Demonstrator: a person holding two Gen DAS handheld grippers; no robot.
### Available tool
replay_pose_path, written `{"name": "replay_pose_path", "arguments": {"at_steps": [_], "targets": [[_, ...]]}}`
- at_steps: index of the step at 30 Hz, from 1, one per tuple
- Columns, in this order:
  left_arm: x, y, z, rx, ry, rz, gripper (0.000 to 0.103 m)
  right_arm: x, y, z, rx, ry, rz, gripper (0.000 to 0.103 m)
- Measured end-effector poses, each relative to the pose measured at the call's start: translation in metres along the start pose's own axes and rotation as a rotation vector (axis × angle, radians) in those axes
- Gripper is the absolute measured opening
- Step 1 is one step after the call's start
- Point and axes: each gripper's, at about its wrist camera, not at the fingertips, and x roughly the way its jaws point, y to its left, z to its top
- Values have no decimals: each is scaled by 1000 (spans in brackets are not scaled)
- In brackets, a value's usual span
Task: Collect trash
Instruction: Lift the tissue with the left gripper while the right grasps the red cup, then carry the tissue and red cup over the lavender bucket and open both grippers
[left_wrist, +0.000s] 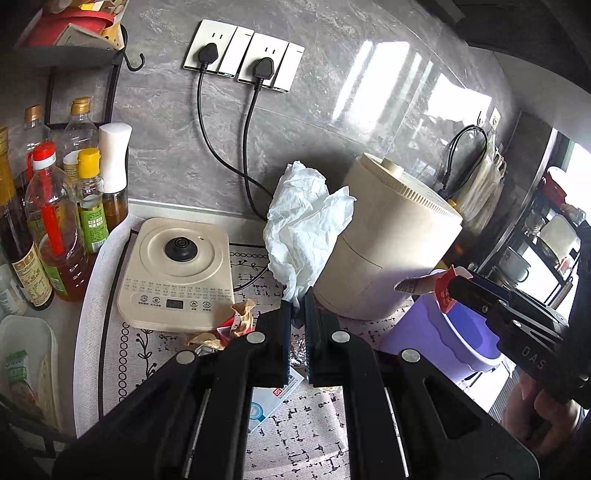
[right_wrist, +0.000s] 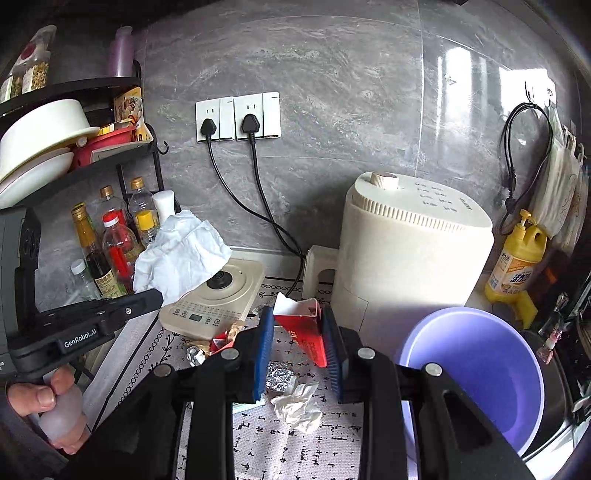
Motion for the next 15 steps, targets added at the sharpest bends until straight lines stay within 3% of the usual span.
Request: {"name": "replay_pose_path", "arguments": {"at_steps": [15], "targets": [[24, -88, -1, 58, -11, -103, 7, -47, -99, -3, 111, -64, -107, 27]]}}
